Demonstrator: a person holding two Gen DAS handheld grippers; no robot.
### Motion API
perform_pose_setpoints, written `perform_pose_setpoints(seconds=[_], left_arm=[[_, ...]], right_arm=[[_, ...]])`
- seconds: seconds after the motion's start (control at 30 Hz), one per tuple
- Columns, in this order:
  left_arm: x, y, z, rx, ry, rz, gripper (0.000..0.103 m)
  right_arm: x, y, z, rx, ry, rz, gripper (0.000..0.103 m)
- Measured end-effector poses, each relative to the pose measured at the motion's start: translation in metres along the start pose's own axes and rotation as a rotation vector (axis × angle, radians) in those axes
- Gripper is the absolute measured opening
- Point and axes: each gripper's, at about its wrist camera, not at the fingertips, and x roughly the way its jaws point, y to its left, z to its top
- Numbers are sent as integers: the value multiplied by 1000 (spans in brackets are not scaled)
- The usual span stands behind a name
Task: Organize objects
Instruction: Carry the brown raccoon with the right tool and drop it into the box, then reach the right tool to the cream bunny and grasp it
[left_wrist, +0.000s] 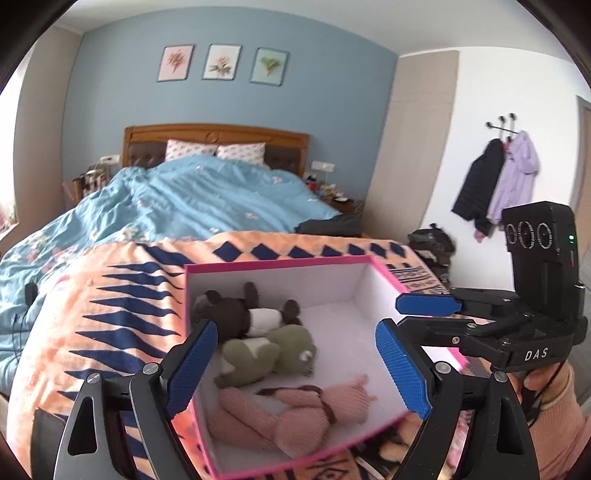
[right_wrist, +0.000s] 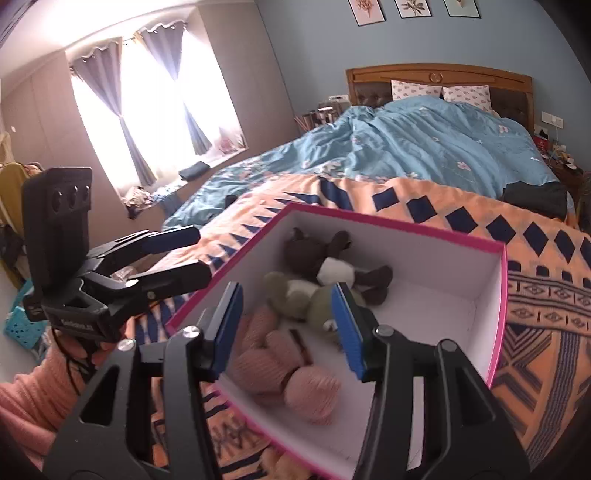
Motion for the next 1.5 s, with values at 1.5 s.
perform_pose_setpoints(seconds=[1.5], left_arm=[[33, -125, -149, 120, 343, -263, 94]], right_arm=[[-73, -35, -198, 284, 105, -151, 56]])
